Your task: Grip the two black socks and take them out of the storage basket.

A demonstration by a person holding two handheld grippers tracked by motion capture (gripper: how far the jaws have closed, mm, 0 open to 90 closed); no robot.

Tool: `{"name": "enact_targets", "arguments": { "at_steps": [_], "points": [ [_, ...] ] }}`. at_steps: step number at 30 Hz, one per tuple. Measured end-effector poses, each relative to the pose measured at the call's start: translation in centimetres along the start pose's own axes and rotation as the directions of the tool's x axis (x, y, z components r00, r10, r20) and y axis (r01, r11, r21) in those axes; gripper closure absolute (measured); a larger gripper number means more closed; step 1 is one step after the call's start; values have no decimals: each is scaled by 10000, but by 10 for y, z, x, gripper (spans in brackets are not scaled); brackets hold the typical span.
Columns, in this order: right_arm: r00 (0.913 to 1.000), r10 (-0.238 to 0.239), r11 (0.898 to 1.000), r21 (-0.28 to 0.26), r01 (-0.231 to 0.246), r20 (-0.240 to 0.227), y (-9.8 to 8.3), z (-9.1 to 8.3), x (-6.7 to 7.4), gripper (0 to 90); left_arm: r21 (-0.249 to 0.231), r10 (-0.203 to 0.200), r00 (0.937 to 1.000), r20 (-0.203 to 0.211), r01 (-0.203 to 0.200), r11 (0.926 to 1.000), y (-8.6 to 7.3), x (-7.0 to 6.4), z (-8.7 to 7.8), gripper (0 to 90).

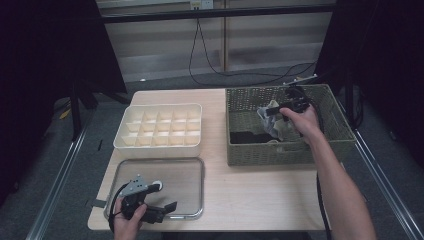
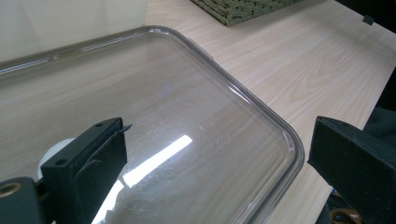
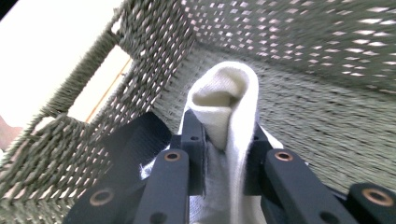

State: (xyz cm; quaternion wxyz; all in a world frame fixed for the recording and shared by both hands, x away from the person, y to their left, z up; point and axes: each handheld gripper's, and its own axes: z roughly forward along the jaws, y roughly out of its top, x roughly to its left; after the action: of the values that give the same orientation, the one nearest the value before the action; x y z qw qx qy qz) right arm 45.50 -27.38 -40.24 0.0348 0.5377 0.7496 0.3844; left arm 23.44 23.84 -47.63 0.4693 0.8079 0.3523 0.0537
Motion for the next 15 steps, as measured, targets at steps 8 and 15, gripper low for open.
{"name": "enact_targets", "arguments": {
  "at_steps": [8,15],
  "points": [
    [9998,182,9977,-650,-180,19,-4,-26,-13,766,-32,4,10000,-32,-4,10000,-1,1,-1,42],
    [9984,208,9998,-92,-203,531,-13,-25,-27,730,-38,-83,10000,-35,83,10000,0,2,-1,41]
  ]
}}
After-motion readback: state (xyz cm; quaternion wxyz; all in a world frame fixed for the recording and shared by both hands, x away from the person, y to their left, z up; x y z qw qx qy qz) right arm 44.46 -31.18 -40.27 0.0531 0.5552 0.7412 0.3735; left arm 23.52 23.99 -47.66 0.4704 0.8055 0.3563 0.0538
